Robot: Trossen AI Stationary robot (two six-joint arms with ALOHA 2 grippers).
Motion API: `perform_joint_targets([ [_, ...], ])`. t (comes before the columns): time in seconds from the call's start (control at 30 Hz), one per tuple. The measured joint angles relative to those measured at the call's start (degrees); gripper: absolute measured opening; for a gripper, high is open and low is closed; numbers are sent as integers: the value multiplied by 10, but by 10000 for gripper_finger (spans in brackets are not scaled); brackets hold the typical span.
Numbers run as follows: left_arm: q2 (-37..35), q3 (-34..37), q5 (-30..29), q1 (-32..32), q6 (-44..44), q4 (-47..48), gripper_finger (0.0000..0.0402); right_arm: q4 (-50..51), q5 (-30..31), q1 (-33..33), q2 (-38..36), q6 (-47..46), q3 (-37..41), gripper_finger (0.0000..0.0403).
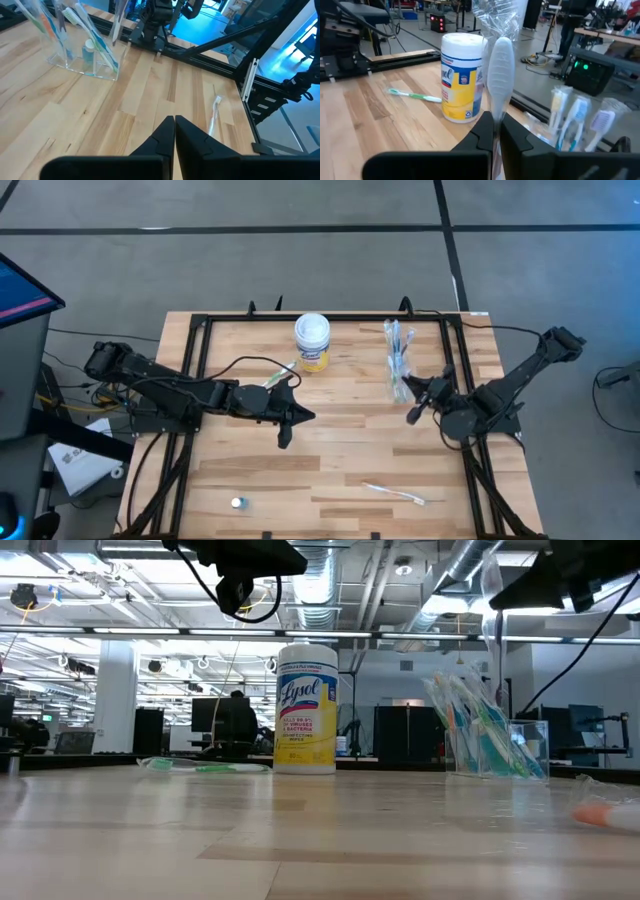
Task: Pick & Place toothbrushing station
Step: Put the purple toothbrush into the transparent organizer
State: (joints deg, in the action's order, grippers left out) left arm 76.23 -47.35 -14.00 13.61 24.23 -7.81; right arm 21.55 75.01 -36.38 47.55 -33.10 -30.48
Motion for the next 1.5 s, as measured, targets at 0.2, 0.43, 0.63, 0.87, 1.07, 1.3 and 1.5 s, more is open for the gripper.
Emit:
perform_joint_targets([
  [0.2,0,0,0,0,-2,0,7,78,-1,0,-7,-85,0,1],
  [0.43,0,0,1,0,-4,0,7,144,-2,0,-7,-165,0,1],
  [0.63,0,0,3,0,-5,0,7,207,-2,0,-7,-253,0,1],
  [0.87,0,0,2,0,-4,0,7,220,-7,1,5,-283,0,0],
  [1.07,0,0,2,0,-4,0,7,260,-14,11,30,-344,0,0],
  [1.3,0,0,0,0,-4,0,7,275,-17,20,61,-395,0,0],
  [1.5,0,0,0,0,-4,0,7,292,-19,21,87,-437,0,0],
])
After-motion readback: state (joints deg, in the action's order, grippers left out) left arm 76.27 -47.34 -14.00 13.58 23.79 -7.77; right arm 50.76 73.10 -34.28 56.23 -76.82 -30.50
